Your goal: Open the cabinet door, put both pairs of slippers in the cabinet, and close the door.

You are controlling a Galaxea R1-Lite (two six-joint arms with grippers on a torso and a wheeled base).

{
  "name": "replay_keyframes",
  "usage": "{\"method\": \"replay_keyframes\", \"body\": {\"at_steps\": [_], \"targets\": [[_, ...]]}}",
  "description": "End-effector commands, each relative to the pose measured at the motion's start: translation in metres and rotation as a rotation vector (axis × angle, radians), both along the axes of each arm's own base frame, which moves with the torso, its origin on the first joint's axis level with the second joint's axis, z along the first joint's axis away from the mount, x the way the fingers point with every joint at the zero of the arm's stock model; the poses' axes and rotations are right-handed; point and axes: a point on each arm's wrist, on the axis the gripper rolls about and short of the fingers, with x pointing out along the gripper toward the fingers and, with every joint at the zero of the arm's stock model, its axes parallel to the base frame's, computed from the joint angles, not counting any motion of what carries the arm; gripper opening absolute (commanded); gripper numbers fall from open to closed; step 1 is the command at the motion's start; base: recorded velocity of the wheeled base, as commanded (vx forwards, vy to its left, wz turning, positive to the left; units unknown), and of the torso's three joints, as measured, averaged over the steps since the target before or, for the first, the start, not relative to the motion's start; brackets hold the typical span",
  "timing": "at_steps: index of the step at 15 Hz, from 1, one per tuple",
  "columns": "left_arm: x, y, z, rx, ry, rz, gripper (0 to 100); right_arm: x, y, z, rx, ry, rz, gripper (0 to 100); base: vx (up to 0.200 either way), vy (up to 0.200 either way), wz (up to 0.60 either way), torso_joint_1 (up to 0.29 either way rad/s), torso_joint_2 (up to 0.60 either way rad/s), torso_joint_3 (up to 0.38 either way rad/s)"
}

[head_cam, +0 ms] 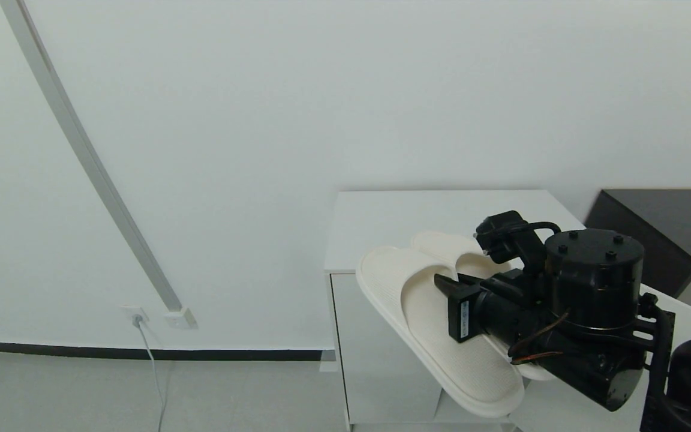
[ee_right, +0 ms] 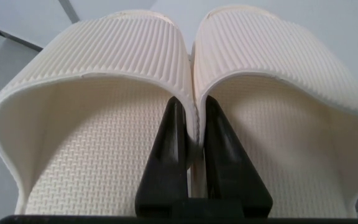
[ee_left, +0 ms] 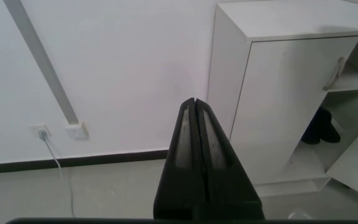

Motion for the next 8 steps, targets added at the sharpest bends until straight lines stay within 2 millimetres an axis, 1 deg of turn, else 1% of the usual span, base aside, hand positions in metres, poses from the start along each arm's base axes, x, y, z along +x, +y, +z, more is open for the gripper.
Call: {"method": "replay_keyframes", "body": {"at_steps": [1, 8], "targets": [[0.0001, 0.0, 0.0, 0.0, 0.002, 0.0, 0, 0.0005, 0.0005, -0.0012, -0.003, 0.003, -0.001, 0, 0.0, -0.2, 0.0, 0.012, 0.0, -0.012], [0.0001, 0.0, 0.0, 0.0, 0.002, 0.0, 0, 0.0006, 0.0005, -0.0011, -0.002, 0.001, -0.002, 0, 0.0, -0.2, 0.0, 0.002, 0.0, 0.003]]}}
